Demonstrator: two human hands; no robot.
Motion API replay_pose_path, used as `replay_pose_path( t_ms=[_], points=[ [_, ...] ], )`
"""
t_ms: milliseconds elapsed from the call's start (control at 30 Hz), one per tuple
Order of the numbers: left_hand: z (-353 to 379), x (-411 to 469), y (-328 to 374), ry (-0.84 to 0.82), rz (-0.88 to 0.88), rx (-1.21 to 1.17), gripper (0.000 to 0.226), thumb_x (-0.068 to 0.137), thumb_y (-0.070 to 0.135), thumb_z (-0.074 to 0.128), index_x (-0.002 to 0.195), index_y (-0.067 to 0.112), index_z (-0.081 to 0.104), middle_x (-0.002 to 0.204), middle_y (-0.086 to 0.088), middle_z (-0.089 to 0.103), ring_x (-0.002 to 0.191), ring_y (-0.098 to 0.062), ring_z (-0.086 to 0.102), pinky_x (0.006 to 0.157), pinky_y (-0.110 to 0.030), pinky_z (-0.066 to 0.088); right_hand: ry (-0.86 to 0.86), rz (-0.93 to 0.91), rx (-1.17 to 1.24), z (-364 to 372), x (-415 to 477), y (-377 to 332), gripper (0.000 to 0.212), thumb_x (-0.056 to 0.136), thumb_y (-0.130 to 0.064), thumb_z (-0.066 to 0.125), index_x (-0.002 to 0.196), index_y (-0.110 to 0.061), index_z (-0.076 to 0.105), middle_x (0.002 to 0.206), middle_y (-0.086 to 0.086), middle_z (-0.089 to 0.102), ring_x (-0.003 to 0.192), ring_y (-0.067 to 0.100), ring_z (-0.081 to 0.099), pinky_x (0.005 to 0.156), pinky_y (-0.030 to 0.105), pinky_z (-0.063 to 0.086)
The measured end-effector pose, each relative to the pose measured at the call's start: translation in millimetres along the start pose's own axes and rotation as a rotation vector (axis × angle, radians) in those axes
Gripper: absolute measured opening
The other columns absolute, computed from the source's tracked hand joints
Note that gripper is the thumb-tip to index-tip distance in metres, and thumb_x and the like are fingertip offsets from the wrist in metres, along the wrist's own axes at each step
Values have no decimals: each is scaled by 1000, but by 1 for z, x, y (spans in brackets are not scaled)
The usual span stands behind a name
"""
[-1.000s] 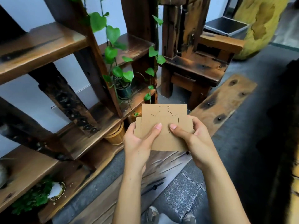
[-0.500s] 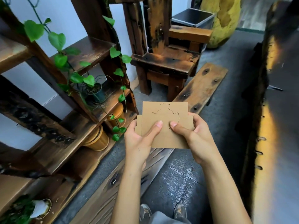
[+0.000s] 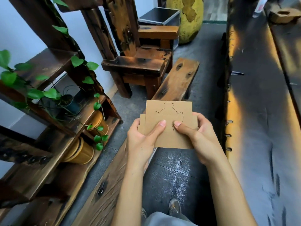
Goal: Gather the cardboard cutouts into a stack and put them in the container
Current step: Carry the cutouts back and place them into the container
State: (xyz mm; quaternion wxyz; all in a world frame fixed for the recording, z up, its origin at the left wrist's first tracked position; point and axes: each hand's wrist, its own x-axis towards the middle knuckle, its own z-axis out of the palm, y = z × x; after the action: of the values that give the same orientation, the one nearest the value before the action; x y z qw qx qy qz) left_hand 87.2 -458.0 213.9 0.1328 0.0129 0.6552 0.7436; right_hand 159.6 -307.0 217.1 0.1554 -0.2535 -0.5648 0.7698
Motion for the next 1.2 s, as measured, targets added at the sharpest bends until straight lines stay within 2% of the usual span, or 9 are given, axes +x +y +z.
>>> replay_pose_path(
  t_ms=[133, 267, 433, 667, 833, 900, 1067, 1200],
  points=[
    [24, -8, -6, -48, -40, 17, 38, 81, 14, 90, 115, 9, 72, 100, 0, 84, 91, -12, 80, 73, -21, 61, 45, 4, 33, -26, -7, -1, 62, 68, -24, 87, 123, -13, 60, 106, 0, 80, 98, 17, 77, 72, 23, 60],
    [44, -13, -14, -118, -62, 20, 41, 79, 16, 93, 114, 10, 72, 100, -2, 84, 91, -14, 81, 71, -22, 61, 114, 8, 56, -51, -14, -1, 63, 68, -24, 88, 123, -13, 60, 108, 4, 79, 100, 20, 77, 76, 29, 61],
    [65, -15, -21, -215, -92, 21, 58, 66, 34, 95, 114, 11, 72, 103, -4, 83, 94, -16, 80, 73, -24, 62, 189, 2, 101, -72, -24, 2, 63, 68, -21, 87, 123, -11, 59, 106, 4, 80, 99, 21, 77, 75, 28, 61],
    [92, -8, -33, -363, -96, 94, 61, 65, 39, 96, 115, 14, 72, 104, -3, 83, 97, -19, 80, 75, -26, 63, 324, -11, 164, -95, -35, 1, 65, 68, -19, 86, 125, -10, 56, 108, 10, 79, 99, 27, 77, 77, 35, 62],
    [109, 5, -35, -501, -29, 204, 50, 68, 43, 94, 107, 19, 75, 103, 1, 83, 97, -18, 80, 81, -32, 64, 424, -46, 218, -102, -43, -3, 64, 69, -15, 84, 126, -8, 54, 100, 5, 81, 88, 17, 79, 65, 24, 60],
    [115, 10, -35, -559, -22, 229, 48, 68, 43, 95, 105, 20, 76, 101, 3, 83, 95, -15, 80, 78, -29, 63, 483, -58, 211, -102, -48, -4, 66, 69, -17, 84, 127, -8, 54, 99, 2, 81, 87, 15, 79, 64, 23, 59],
    [134, 19, -37, -689, -50, 250, 48, 67, 43, 96, 104, 20, 76, 101, 0, 83, 96, -19, 80, 84, -41, 64, 625, -92, 196, -104, -55, -6, 66, 68, -20, 84, 127, -9, 55, 98, -3, 81, 87, 13, 78, 65, 22, 59],
    [146, 20, -41, -787, -66, 245, 43, 66, 45, 96, 99, 27, 77, 100, 1, 83, 94, -17, 80, 79, -34, 63, 725, -110, 203, -103, -64, -6, 66, 68, -21, 83, 126, -10, 55, 98, -4, 81, 87, 12, 78, 66, 22, 59]
  ],
)
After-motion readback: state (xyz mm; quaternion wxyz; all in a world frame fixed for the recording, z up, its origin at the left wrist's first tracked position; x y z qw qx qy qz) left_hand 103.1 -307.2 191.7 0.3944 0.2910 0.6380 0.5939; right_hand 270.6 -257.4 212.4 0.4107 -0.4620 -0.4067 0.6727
